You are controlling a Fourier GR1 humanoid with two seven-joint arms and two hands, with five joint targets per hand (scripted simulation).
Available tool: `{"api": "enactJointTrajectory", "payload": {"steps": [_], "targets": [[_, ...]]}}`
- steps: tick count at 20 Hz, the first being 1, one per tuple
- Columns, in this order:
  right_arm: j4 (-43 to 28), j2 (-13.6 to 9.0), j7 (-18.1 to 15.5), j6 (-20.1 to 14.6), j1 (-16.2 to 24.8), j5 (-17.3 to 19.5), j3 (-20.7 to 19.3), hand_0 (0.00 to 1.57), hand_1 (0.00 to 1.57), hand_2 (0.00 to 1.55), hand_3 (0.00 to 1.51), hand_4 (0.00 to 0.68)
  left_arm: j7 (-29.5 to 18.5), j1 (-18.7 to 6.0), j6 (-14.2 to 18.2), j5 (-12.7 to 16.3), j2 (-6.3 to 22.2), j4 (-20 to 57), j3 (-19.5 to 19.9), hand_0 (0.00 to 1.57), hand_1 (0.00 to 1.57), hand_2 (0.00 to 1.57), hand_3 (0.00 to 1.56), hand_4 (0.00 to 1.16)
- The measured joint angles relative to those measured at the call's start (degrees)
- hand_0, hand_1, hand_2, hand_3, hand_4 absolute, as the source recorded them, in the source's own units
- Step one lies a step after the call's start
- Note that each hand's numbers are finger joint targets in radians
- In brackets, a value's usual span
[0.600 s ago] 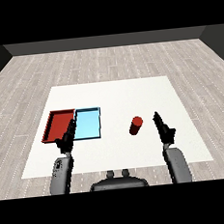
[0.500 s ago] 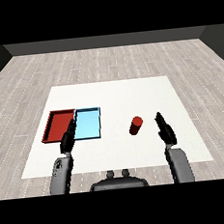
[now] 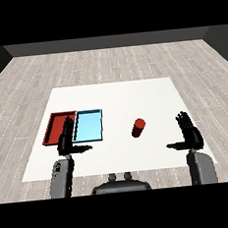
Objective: Pick the red can and put it in the red box
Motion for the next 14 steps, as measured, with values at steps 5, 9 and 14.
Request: {"api": "enactJointTrajectory", "payload": {"steps": [5,9,14], "targets": [[3.0,-0.5,-5.8,4.7,0.7,-1.0,-2.0,0.0,0.0,0.0,0.0,0.0,-7.7,0.9,-0.9,0.5,-0.8,2.1,0.0,0.0,0.0,0.0,0.0,0.0],[5.8,-0.9,-9.1,6.9,0.3,-0.6,-3.6,0.0,0.0,0.0,0.0,0.0,-8.8,0.6,-2.1,2.1,-0.1,2.2,1.2,0.0,0.0,0.0,0.0,0.0],[6.0,-0.2,-8.9,8.3,0.3,-0.7,-4.5,0.0,0.0,0.0,0.0,0.0,-11.6,0.0,-2.6,2.3,0.0,5.3,1.9,0.0,0.0,0.0,0.0,0.0]]}}
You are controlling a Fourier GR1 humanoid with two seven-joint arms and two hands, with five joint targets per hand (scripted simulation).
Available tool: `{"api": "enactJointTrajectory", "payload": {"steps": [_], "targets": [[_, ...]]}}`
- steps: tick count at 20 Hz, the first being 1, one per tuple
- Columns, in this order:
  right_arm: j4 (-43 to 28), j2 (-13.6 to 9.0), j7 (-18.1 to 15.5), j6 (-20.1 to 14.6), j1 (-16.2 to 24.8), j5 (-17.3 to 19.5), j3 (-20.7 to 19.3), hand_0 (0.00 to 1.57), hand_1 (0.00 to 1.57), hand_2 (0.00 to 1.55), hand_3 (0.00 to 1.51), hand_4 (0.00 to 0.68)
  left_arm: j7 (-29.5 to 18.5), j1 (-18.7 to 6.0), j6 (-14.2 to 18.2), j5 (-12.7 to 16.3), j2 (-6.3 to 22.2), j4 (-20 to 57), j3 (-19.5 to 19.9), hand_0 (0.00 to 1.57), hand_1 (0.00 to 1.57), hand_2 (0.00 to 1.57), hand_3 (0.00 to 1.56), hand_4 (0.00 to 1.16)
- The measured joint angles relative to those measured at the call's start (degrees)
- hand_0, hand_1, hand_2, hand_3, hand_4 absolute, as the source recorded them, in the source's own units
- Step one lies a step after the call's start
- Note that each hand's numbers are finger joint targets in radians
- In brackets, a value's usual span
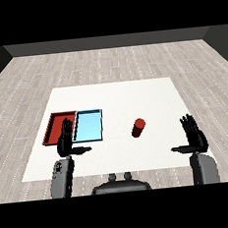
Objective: Pick the red can and put it in the red box
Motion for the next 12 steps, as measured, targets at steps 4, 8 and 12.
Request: {"api": "enactJointTrajectory", "payload": {"steps": [4,8,12], "targets": [[1.3,0.7,0.8,-0.2,-1.6,1.0,0.5,0.0,0.0,0.0,0.0,0.0,0.6,-1.0,0.0,0.5,0.1,0.0,0.2,0.0,0.0,0.0,0.0,0.0],[2.8,1.8,1.8,-1.5,-4.1,2.4,1.5,0.0,0.0,0.0,0.0,0.0,-0.7,-0.6,-0.7,1.0,0.4,0.6,0.8,0.0,0.0,0.0,0.0,0.0],[4.2,2.0,2.2,-1.9,-5.8,3.6,2.1,0.0,0.0,0.0,0.0,0.0,-0.3,0.9,-1.0,1.8,0.4,-1.3,0.8,0.0,0.0,0.0,0.0,0.0]]}}
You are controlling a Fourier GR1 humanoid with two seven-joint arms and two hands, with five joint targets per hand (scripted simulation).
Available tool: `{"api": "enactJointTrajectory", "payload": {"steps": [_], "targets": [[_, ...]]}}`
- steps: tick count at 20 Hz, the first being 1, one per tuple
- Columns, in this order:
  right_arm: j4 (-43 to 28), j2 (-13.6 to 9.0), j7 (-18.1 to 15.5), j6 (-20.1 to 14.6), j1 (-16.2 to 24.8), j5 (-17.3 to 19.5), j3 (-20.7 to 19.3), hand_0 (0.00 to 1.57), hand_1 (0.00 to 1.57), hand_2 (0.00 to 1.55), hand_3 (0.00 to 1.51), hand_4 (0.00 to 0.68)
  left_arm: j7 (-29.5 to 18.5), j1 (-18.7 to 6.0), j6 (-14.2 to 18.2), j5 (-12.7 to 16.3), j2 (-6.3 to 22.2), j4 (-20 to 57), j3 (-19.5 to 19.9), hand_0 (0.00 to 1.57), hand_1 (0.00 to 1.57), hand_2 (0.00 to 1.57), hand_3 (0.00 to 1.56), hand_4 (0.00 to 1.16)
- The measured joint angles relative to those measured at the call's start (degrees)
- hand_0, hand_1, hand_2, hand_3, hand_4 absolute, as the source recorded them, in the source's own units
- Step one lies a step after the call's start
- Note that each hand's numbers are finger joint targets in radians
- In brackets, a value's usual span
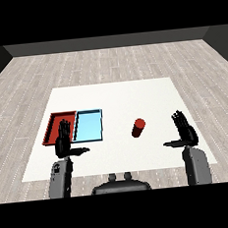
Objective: Pick the red can and put it in the red box
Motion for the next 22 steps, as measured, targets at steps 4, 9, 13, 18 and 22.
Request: {"api": "enactJointTrajectory", "payload": {"steps": [4,9,13,18,22], "targets": [[2.2,0.5,1.8,-1.4,-3.6,0.1,0.5,0.0,0.0,0.0,0.0,0.0,0.4,-0.1,-0.2,0.8,0.2,-0.6,0.5,0.0,0.0,0.0,0.0,0.0],[4.8,2.1,3.6,-2.1,-6.2,-0.6,1.7,0.0,0.0,0.0,0.0,0.0,2.2,-0.4,0.8,1.0,-0.3,-2.1,0.2,0.0,0.0,0.0,0.0,0.0],[5.0,4.3,4.7,-2.9,-6.3,-1.5,2.9,0.0,0.0,0.0,0.0,0.0,2.2,-0.3,1.1,0.5,-0.3,-2.1,-0.1,0.0,0.0,0.0,0.0,0.0],[8.1,6.1,3.2,-3.8,-6.7,-0.9,4.5,0.0,0.0,0.0,0.0,0.0,1.4,-0.9,1.6,0.1,-0.5,-1.0,0.0,0.0,0.0,0.0,0.0,0.0],[11.7,6.7,1.1,-3.5,-7.3,-0.7,5.1,0.0,0.0,0.0,0.0,0.0,0.6,-0.6,2.3,-0.2,-0.9,-0.4,-0.8,0.0,0.0,0.0,0.0,0.0]]}}
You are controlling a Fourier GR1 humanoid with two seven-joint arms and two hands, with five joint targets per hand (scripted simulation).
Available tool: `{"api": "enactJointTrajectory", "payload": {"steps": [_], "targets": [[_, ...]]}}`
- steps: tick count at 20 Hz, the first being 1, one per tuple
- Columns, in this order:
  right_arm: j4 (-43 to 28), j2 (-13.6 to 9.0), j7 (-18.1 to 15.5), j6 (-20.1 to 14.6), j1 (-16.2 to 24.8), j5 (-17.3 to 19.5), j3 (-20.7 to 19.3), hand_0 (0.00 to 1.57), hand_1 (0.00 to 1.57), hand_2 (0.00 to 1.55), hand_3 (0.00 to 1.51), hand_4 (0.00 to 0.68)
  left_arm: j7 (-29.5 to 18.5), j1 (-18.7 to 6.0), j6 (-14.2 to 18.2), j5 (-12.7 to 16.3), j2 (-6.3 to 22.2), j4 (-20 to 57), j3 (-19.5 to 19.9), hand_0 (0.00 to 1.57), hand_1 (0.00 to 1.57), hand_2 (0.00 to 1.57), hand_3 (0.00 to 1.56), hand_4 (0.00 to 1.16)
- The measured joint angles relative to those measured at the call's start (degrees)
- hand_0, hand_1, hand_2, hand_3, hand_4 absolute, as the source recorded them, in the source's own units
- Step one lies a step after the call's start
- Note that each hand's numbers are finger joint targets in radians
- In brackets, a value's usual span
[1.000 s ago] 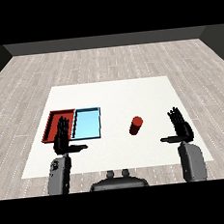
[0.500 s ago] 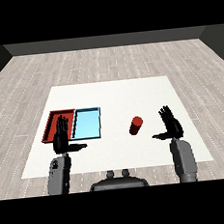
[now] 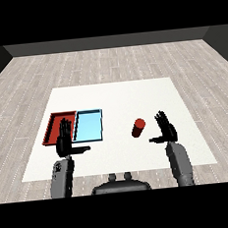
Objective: Pick the red can and put it in the red box
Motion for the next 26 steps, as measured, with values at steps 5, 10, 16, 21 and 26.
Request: {"api": "enactJointTrajectory", "payload": {"steps": [5,10,16,21,26], "targets": [[2.6,1.7,0.2,-1.9,-2.3,0.1,1.3,0.0,0.0,0.0,0.0,0.0,0.6,0.3,-0.8,1.0,0.6,-0.9,0.4,0.0,0.0,0.0,0.0,0.0],[4.6,2.9,-1.1,-2.4,-2.6,-0.3,2.4,0.0,0.0,0.0,0.0,0.0,0.0,1.7,-0.4,0.2,-0.3,-1.8,-0.8,0.0,0.0,0.0,0.0,0.0],[5.7,3.9,-0.3,-3.6,-4.0,-1.3,3.4,0.0,0.0,0.0,0.0,0.0,3.0,1.0,-0.7,1.4,0.6,-3.7,0.0,0.0,0.0,0.0,0.0,0.0],[8.5,4.3,-0.7,-4.2,-6.2,-1.3,3.9,0.0,0.0,0.0,0.0,0.0,0.8,0.8,-1.1,1.3,-0.1,-1.6,-0.4,0.0,0.0,0.0,0.0,0.0],[10.9,3.8,-0.9,-4.4,-7.8,-1.3,4.1,0.0,0.0,0.0,0.0,0.0,-0.5,0.2,-1.1,1.1,-0.3,-0.4,-0.5,0.0,0.0,0.0,0.0,0.0]]}}
